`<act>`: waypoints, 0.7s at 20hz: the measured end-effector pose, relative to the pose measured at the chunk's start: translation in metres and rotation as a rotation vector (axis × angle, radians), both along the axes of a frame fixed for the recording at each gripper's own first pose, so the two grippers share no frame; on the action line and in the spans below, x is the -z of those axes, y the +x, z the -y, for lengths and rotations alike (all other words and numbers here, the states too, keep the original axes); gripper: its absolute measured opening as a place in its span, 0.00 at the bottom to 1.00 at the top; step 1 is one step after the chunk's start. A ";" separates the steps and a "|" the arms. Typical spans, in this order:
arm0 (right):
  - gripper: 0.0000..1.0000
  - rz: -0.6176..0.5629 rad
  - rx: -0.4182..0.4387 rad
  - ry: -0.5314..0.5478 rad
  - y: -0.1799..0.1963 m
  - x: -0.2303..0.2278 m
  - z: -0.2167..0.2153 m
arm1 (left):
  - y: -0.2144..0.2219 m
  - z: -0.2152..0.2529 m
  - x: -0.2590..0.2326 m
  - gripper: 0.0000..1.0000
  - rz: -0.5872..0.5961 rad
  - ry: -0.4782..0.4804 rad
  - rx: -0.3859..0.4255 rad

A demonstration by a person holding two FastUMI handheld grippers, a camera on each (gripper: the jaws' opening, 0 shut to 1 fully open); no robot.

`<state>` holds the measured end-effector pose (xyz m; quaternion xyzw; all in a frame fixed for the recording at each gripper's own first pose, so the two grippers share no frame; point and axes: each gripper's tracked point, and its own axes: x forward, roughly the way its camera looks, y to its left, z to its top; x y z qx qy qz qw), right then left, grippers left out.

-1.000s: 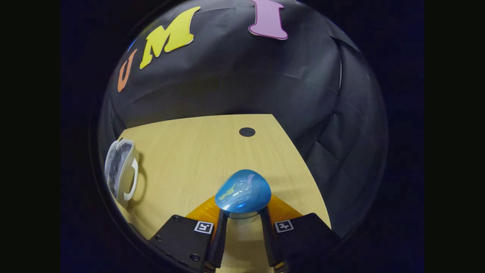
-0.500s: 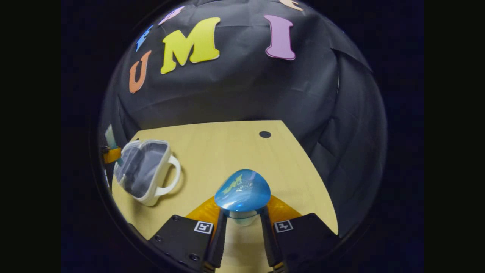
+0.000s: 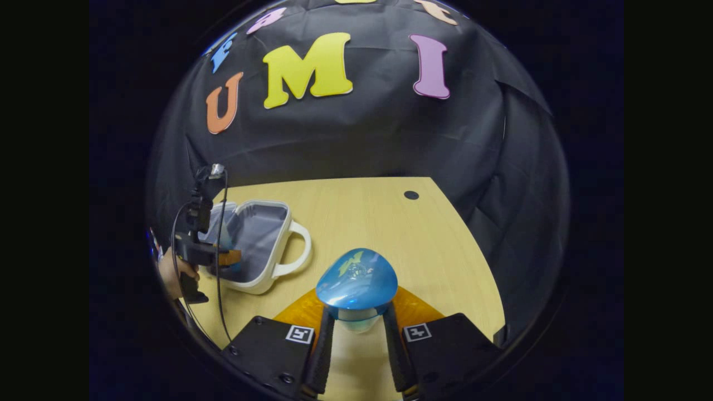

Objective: First open the suitcase, pack the skin care products into it, and then close the suitcase.

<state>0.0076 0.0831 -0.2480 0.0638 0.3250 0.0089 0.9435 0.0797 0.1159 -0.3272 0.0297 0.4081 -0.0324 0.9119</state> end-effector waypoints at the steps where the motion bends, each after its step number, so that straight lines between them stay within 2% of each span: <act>1: 0.41 -0.008 0.003 0.003 -0.001 0.002 0.000 | 0.000 -0.001 0.005 0.37 -0.015 0.006 -0.004; 2: 0.41 -0.018 0.009 0.004 -0.001 0.004 0.001 | 0.002 -0.003 0.008 0.41 -0.028 0.014 -0.011; 3: 0.41 -0.026 0.015 0.000 -0.003 0.006 0.003 | 0.009 -0.002 0.008 0.37 -0.024 0.019 -0.008; 6: 0.42 -0.041 0.015 -0.011 -0.001 0.009 0.003 | 0.017 -0.002 0.011 0.41 -0.058 0.036 -0.015; 7: 0.42 -0.042 0.012 -0.019 0.000 0.009 0.003 | 0.020 -0.003 0.014 0.36 -0.074 0.040 -0.022; 10: 0.41 -0.041 -0.008 -0.033 0.005 0.006 -0.001 | 0.020 -0.012 0.028 0.36 -0.133 0.057 -0.056; 14: 0.41 -0.037 -0.041 -0.047 0.014 0.001 -0.010 | 0.024 -0.010 0.027 0.37 -0.122 0.041 -0.083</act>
